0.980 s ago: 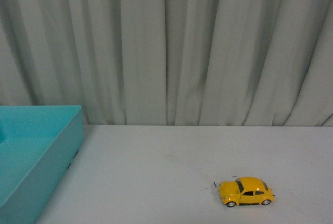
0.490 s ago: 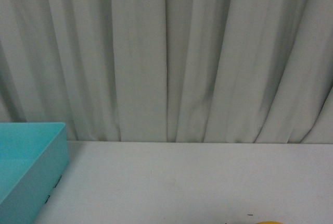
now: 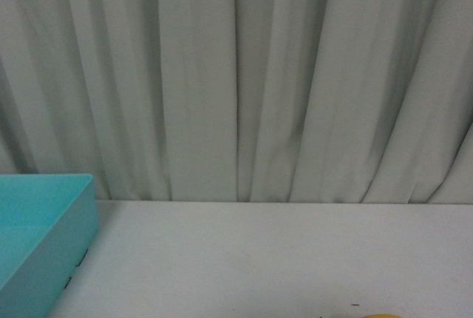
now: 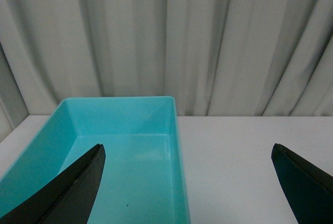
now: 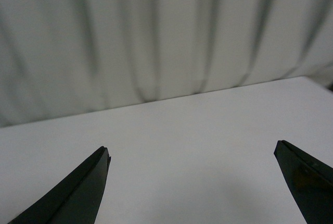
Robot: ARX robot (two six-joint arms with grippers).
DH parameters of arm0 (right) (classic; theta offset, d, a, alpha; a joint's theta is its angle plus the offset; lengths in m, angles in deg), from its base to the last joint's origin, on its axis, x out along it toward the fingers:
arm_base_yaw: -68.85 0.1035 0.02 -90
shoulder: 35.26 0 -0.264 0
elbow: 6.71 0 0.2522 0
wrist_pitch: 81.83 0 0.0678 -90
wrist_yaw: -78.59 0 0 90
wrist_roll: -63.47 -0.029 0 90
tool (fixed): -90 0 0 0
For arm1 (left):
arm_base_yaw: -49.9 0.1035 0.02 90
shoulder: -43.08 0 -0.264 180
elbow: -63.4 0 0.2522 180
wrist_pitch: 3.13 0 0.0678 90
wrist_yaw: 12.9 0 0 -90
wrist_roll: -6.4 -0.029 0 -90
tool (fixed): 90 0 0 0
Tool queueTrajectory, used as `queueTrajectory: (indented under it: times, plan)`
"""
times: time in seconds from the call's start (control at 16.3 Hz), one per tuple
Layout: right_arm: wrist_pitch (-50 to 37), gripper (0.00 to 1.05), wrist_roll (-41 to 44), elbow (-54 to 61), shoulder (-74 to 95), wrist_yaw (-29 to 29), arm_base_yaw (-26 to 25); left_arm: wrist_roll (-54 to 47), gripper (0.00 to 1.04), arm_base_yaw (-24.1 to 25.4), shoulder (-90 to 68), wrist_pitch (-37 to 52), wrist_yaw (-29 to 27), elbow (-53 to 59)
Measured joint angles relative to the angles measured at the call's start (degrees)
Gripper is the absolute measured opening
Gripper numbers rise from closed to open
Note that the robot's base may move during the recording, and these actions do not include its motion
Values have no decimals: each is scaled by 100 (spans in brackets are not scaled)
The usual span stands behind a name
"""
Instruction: Wind up and store yellow beetle toy
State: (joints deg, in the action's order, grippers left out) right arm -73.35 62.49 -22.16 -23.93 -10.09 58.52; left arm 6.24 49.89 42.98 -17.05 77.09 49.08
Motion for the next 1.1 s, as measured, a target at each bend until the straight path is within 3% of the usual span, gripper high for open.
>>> queueTrajectory:
  times: [0.12,0.18,0.25,0.31,0.49,0.55,0.61,0.67,0.86,1.1]
  plan:
    - [-2061,98,326,-387,2175,-1386,-2129,0,98,0,-2,-4,-11,0]
    - [-2918,98,575,-839,3263,-2138,-2830,0,98,0,-2,-4,-4,0]
    - [-3624,98,697,-1322,4199,-2686,-3311,0,98,0,-2,-2,-4,0]
    - [-3956,98,787,-1858,5038,-3163,-3427,0,98,0,-2,-2,-4,0]
    - [-3294,98,1279,-3327,6577,-3856,-2579,0,98,0,-2,-2,-2,0]
    - [-2524,98,1790,-4426,7182,-4645,-1727,0,98,0,-2,-4,-2,0]
    - [-887,98,2907,-5418,7901,-5388,-911,0,98,0,-2,-4,-4,0]
    - [-225,98,3445,-5674,8153,-5545,-702,0,98,0,-2,-4,-2,0]
    - [2549,98,5801,-6542,9106,-5486,-9,0,98,0,-2,-4,-4,0]
    - [4695,98,8262,-6763,9796,-5154,483,0,98,0,-2,-4,-2,0]
